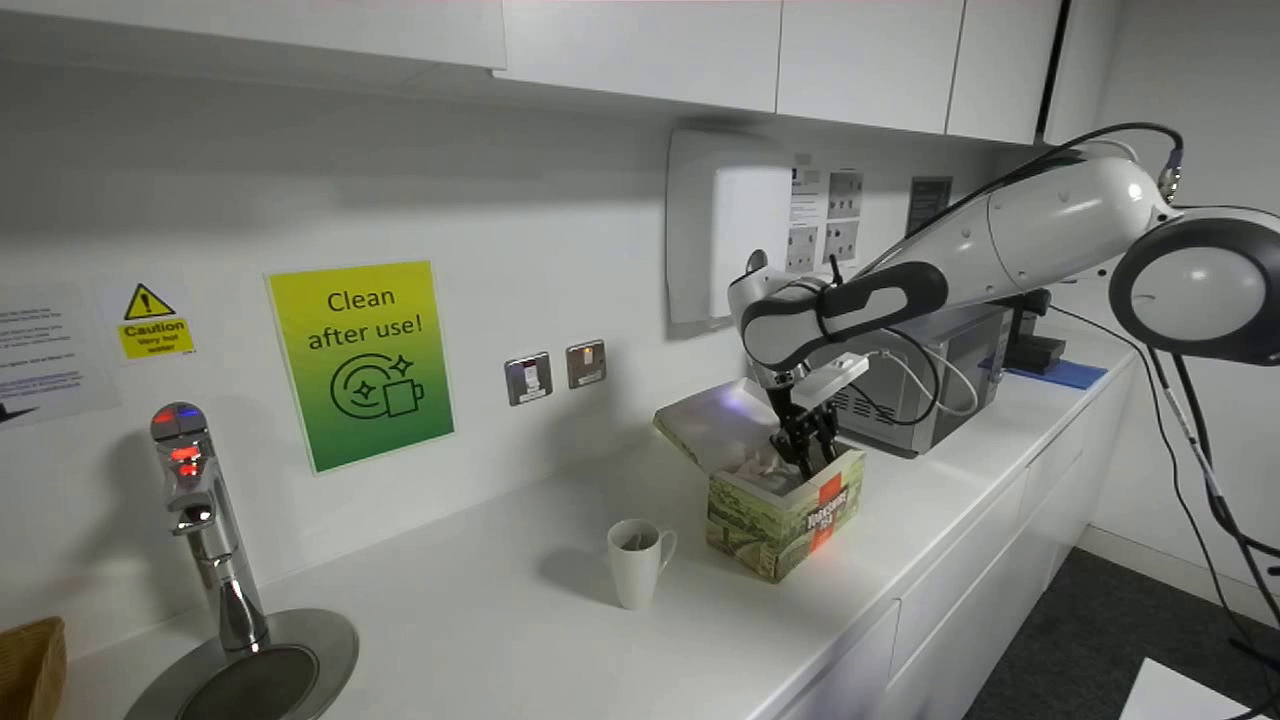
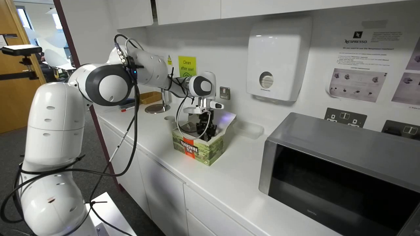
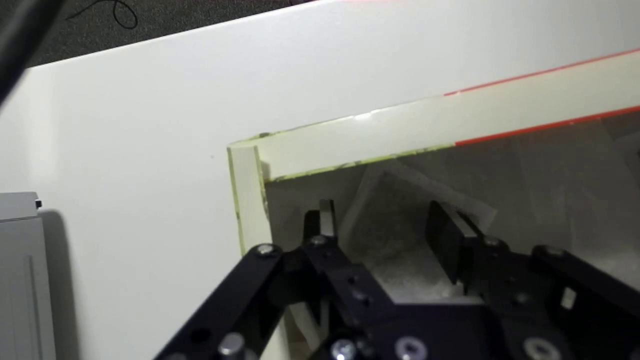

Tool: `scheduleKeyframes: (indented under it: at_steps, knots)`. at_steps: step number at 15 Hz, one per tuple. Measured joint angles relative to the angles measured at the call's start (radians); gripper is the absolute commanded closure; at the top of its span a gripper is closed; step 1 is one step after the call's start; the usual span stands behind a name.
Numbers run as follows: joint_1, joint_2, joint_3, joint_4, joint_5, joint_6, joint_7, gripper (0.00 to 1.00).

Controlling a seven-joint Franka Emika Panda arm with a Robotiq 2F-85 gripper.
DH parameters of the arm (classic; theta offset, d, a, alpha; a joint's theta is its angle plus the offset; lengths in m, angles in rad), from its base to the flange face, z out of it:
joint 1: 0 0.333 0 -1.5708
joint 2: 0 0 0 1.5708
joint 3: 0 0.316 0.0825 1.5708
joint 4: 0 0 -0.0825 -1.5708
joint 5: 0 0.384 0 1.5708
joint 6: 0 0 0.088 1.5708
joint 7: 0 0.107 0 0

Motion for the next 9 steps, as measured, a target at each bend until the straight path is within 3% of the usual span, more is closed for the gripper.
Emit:
scheduleKeyframes:
  at_steps: [3,9]
  knots:
    - [0.0,0.0,0.0,0.0,0.0,0.001,0.0,0.99]
    - [-0.001,-0.001,-0.001,0.0,0.0,0.02,0.0,1.0]
